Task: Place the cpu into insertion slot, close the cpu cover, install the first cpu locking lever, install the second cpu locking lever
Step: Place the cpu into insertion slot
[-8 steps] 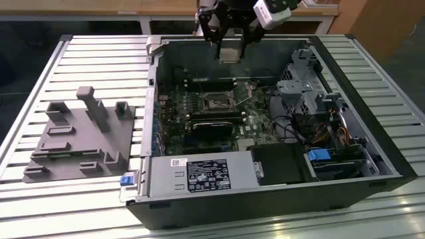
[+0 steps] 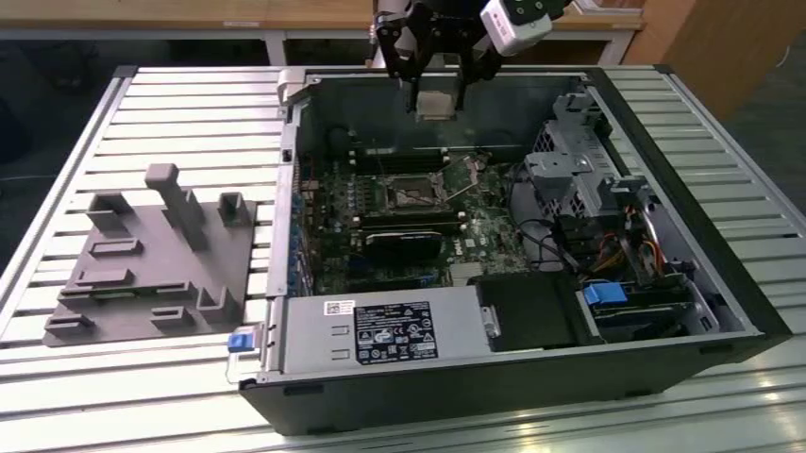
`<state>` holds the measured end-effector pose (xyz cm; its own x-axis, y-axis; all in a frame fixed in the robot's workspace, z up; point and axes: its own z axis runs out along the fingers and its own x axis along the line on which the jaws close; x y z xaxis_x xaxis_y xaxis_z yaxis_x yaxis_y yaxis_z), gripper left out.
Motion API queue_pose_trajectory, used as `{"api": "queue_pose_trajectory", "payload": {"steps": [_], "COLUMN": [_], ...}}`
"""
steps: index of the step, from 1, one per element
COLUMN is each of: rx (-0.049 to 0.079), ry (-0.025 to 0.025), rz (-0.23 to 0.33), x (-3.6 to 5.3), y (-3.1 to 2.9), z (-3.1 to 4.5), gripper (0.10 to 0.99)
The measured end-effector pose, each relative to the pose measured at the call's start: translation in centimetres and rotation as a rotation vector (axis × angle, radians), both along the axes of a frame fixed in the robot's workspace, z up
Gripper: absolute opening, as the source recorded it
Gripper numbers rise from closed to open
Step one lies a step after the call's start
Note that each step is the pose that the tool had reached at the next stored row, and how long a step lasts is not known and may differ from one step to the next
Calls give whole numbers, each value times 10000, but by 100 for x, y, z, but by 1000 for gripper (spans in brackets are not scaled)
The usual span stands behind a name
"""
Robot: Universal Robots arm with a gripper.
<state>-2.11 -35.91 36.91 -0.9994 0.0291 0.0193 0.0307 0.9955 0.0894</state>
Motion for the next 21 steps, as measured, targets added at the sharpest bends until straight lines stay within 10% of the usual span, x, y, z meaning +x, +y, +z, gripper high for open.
{"api": "queue_pose_trajectory", "payload": {"steps": [21], "rx": [-4], "ry": [0], "rz": [-849], "x": [0], "y": [3], "z": [-4], "gripper": [537]}}
